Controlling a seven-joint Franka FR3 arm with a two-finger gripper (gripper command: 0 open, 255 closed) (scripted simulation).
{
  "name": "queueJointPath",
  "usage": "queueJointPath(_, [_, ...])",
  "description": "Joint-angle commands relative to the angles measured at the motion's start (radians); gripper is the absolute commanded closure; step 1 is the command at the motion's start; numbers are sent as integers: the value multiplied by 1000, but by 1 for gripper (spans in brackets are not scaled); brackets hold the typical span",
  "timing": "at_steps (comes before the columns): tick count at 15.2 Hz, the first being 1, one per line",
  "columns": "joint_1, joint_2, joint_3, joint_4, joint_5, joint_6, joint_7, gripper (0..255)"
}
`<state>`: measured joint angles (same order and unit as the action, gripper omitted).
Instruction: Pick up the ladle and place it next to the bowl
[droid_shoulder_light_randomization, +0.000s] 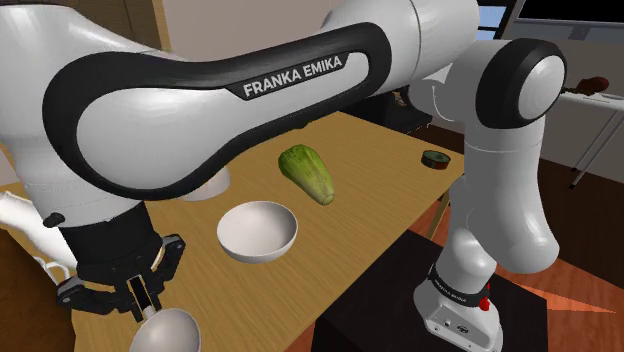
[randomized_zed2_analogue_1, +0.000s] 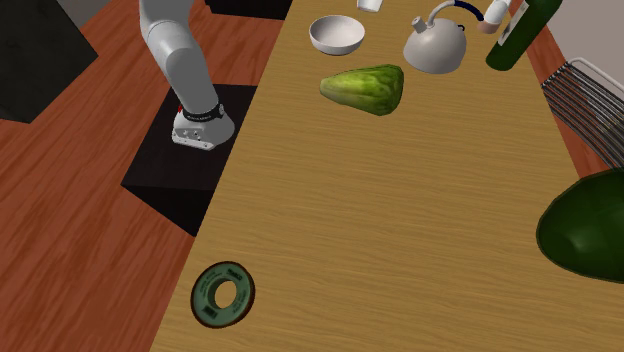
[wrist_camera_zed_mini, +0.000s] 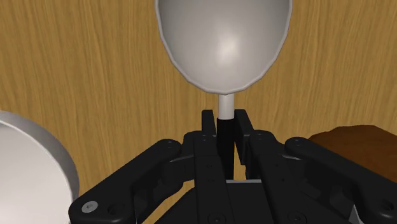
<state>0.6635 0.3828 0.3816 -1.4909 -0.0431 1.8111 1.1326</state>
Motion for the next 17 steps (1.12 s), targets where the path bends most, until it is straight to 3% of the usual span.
queueJointPath(1, [2,12,-2,-9,-4,21,2,255])
queueJointPath(17, [4,68,-13,-147,-24,211,3,255])
